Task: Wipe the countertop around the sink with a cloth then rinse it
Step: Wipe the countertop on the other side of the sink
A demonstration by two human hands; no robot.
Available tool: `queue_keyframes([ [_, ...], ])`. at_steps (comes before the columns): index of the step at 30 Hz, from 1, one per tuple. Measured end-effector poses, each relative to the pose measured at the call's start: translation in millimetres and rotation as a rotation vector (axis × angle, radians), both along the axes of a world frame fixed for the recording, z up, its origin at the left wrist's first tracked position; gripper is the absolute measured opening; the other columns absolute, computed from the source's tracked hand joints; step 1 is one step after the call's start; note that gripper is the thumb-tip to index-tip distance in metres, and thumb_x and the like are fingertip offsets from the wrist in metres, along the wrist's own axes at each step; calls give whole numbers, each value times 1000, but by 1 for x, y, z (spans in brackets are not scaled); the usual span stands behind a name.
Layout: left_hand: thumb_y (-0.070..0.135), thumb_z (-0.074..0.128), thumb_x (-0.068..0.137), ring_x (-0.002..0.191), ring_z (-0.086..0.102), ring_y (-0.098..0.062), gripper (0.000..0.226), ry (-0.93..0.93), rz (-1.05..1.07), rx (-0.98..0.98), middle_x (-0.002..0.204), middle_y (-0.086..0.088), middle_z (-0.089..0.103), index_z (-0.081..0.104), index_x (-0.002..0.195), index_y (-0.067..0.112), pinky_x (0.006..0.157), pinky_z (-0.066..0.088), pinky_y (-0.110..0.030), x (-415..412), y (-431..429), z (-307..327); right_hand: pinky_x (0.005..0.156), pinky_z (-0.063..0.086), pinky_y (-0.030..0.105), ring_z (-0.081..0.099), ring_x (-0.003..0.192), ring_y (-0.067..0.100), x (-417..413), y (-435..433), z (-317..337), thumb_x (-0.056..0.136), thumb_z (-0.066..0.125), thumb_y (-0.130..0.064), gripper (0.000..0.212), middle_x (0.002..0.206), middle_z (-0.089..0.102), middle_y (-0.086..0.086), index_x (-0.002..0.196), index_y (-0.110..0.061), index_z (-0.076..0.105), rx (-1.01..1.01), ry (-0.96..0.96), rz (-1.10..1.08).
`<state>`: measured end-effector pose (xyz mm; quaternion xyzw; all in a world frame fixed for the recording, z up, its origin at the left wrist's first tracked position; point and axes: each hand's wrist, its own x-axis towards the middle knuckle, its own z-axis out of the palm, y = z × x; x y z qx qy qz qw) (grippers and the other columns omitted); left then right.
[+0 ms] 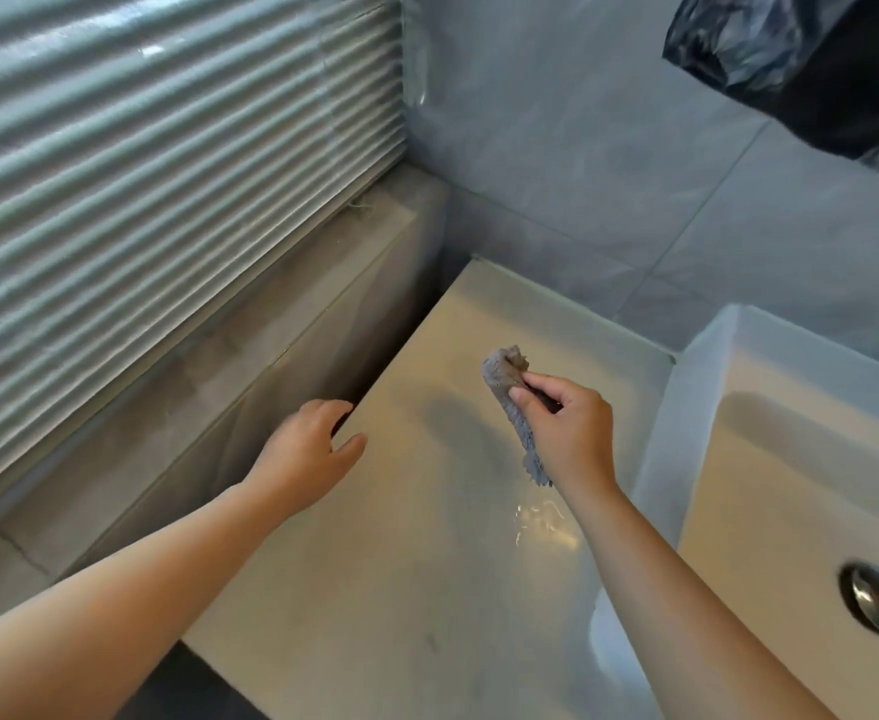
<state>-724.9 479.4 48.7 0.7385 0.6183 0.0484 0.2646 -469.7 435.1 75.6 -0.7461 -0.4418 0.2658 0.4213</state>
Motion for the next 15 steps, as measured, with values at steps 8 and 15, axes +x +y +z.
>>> queue_keyframes([
  [8, 52, 34, 97, 133, 38, -28, 62, 29, 57, -160, 147, -10, 38, 31, 145, 13, 105, 34, -36, 55, 103, -65, 71, 40, 5, 63, 87, 6, 24, 86, -30, 85, 68, -19, 26, 102, 72, -2, 111, -15, 70, -17, -145, -8],
  [15, 50, 24, 98, 87, 61, -34, 57, -29, 129, -51, 91, -15, 68, 61, 82, 10, 69, 47, -35, 72, 124, -113, 85, 51, 28, 67, 95, 15, 44, 169, -64, 84, 67, -20, 26, 104, 72, 0, 109, -16, 71, 19, -269, 9],
])
